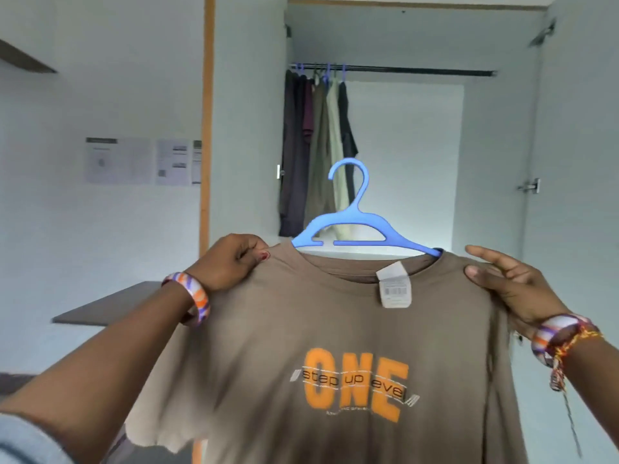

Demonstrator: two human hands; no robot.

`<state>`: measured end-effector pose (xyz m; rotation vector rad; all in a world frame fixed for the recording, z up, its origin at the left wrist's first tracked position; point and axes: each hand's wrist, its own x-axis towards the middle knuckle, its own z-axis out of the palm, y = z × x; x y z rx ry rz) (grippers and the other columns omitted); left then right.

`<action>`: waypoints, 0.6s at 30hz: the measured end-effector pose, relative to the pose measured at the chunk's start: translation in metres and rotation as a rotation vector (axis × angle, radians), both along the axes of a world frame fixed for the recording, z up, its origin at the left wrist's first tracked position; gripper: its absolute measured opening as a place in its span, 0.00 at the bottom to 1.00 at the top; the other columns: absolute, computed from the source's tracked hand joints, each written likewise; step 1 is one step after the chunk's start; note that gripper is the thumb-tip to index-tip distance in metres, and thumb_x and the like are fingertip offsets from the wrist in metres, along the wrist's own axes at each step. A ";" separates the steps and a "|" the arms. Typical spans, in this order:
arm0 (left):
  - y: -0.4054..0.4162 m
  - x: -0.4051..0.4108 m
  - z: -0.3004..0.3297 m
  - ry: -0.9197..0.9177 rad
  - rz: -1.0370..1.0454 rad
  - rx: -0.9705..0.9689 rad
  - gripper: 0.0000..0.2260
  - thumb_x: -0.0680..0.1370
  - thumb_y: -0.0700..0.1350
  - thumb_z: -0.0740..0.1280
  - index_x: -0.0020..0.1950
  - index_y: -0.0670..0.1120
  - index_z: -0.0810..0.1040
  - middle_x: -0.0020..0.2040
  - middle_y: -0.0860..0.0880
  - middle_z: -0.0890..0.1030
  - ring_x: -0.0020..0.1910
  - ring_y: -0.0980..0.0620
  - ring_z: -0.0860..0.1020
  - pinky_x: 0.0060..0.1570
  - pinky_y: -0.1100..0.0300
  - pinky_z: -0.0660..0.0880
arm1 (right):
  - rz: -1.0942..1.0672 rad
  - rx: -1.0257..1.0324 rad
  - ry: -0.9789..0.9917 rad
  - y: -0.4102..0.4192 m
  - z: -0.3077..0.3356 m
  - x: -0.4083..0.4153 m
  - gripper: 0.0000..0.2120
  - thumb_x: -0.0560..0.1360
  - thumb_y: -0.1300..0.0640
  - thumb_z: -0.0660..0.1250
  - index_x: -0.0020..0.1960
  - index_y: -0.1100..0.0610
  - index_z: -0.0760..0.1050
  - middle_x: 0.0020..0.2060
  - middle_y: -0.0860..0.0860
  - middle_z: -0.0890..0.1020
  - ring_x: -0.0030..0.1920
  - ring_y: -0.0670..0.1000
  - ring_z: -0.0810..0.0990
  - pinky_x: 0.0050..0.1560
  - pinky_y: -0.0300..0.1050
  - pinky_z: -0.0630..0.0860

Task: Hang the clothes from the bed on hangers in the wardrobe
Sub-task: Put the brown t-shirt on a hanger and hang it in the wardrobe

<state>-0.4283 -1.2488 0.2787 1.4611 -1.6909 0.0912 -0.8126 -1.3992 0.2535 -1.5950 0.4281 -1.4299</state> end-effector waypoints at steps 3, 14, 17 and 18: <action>-0.070 -0.004 0.008 0.016 -0.107 0.179 0.13 0.79 0.43 0.64 0.39 0.37 0.78 0.32 0.48 0.74 0.34 0.55 0.69 0.38 0.61 0.67 | -0.074 0.010 -0.057 -0.047 0.011 -0.018 0.37 0.38 0.43 0.83 0.45 0.54 0.84 0.36 0.48 0.85 0.35 0.42 0.82 0.37 0.32 0.77; -0.361 -0.017 0.061 -0.011 0.037 -0.183 0.14 0.77 0.41 0.66 0.31 0.49 0.75 0.28 0.54 0.75 0.27 0.63 0.70 0.32 0.68 0.66 | -0.047 0.048 0.055 -0.300 0.055 -0.025 0.27 0.61 0.58 0.74 0.58 0.66 0.77 0.44 0.60 0.84 0.37 0.50 0.83 0.37 0.38 0.80; -0.410 -0.010 0.095 -0.052 0.141 -0.241 0.13 0.76 0.42 0.66 0.32 0.48 0.74 0.28 0.54 0.74 0.28 0.61 0.70 0.33 0.64 0.66 | -0.064 -0.050 0.032 -0.350 0.090 -0.011 0.38 0.47 0.47 0.84 0.54 0.60 0.79 0.44 0.57 0.85 0.39 0.48 0.83 0.37 0.36 0.79; -0.422 -0.006 0.107 -0.053 0.170 -0.273 0.13 0.76 0.42 0.66 0.31 0.48 0.73 0.28 0.55 0.73 0.29 0.60 0.70 0.33 0.63 0.66 | -0.003 -0.054 0.061 -0.361 0.103 -0.007 0.33 0.53 0.50 0.82 0.55 0.59 0.79 0.46 0.58 0.84 0.40 0.49 0.83 0.37 0.37 0.79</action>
